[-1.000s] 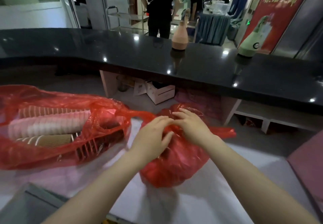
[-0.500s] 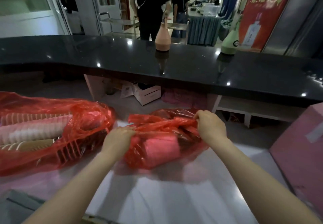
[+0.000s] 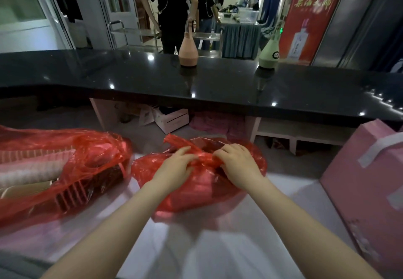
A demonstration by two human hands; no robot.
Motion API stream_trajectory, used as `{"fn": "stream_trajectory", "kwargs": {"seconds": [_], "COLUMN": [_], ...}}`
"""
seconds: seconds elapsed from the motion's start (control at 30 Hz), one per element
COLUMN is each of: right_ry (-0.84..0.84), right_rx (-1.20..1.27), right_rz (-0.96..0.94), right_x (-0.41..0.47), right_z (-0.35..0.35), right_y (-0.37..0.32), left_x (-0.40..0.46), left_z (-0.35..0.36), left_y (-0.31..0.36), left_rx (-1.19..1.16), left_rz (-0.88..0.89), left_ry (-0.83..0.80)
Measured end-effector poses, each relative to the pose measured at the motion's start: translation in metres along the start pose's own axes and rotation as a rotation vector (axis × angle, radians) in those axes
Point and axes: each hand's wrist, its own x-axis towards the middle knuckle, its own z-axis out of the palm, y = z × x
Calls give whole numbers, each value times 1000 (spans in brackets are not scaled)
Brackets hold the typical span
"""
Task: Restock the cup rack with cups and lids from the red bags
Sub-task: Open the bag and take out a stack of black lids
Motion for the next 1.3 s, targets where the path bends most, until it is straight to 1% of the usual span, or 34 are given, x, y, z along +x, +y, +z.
{"fn": "stream_trajectory", "kwargs": {"seconds": [0.07,0.1,0.17,0.2,0.27,0.33,0.4,0.47,0.53,0.57,0.63,0.67,0.7,0.73,0.8,0.83,0.87,0.9,0.93,1.0,1.07,1.1,1.17,1.23,1.27,1.3], "right_ry": [48,60,83,89,89,84,59,51,126,187,285,290,240,150,-29,-70,-86,-84,-84,-115,-129,-133,-125,-85,-77,-100], "right_rx": [-39,-52,-68,-83,-133,-169,-196,-167,-24,55,138,143,118,64,-47,-75,-69,-32,17,91,134,131,137,143,108,46], "right_rz": [34,66,160,211,299,376,417,392,301,231,63,-9,-53,-65,-23,2,17,23,16,-24,-34,-23,35,109,129,144], "right_x": [-4,-6,-11,-14,-21,-27,-30,-31,-30,-28,-23,-20,-18,-16,-12,-12,-13,-15,-17,-23,-31,-34,-42,-49,-51,-52], "right_z": [-1,-2,-5,-6,-9,-13,-16,-18,-22,-24,-27,-27,-26,-25,-19,-16,-16,-16,-17,-21,-24,-25,-29,-34,-35,-37], "right_y": [5,8,14,17,26,32,33,30,19,12,1,-5,-9,-13,-17,-17,-16,-14,-12,-10,-7,-5,-1,3,4,5], "left_x": [-2,-3,-4,-5,-8,-11,-13,-14,-16,-19,-25,-27,-28,-30,-32,-32,-32,-32,-31,-28,-24,-22,-21,-22,-22,-21], "left_z": [6,6,2,-2,-15,-29,-39,-42,-41,-41,-42,-41,-41,-41,-39,-36,-32,-28,-26,-21,-19,-19,-21,-26,-30,-32], "left_y": [-9,-12,-22,-29,-47,-63,-68,-62,-51,-43,-28,-22,-16,-10,0,2,3,2,0,-8,-19,-24,-32,-35,-34,-32], "left_rx": [69,87,114,125,171,194,184,172,158,166,213,220,207,188,139,111,93,86,85,136,230,256,315,465,537,559], "left_rz": [-2,3,-4,-46,-202,-344,-406,-386,-351,-322,-226,-166,-92,0,219,311,359,355,302,139,28,0,-33,-44,-53,-71], "left_ry": [-83,-84,-27,21,87,107,101,81,83,122,259,336,397,420,358,305,256,209,155,18,-104,-132,-135,-123,-125,-115]}}
